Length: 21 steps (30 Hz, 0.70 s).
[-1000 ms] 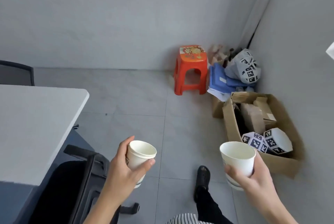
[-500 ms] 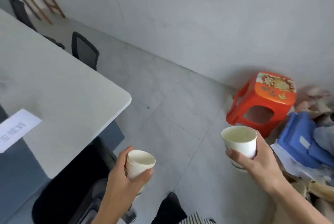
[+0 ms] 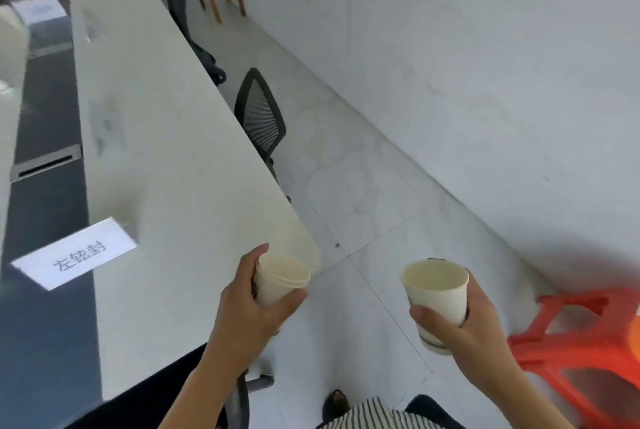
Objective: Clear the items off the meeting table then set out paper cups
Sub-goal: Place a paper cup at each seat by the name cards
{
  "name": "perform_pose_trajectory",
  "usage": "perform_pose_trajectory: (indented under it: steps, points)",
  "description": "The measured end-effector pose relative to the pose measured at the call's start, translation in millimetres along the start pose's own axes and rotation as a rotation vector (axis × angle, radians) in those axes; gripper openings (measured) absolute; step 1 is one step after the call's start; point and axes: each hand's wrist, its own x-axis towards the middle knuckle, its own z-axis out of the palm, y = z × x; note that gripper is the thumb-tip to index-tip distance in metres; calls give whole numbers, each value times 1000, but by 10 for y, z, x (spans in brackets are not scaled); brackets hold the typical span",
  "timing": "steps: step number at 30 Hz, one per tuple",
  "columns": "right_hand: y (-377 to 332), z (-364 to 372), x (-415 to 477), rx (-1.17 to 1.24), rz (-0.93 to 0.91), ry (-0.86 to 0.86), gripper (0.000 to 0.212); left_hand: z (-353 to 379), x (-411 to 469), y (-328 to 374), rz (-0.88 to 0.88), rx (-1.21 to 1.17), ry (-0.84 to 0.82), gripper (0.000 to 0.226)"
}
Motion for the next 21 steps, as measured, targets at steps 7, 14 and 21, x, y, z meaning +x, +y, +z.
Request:
perform_pose_trajectory:
  steps: [7,14,21]
  points:
    - [-171,228,1363,-59,-8,-208,65,-201,650,-93,-155,-14,259,69]
    - [-407,708,2658,-59,-41,-533,63,-183,1026,-16,-326,-17,548,70]
    - [-802,1709,3426,-159,-142,-879,56,-206,962,76,-490,-78,792,69]
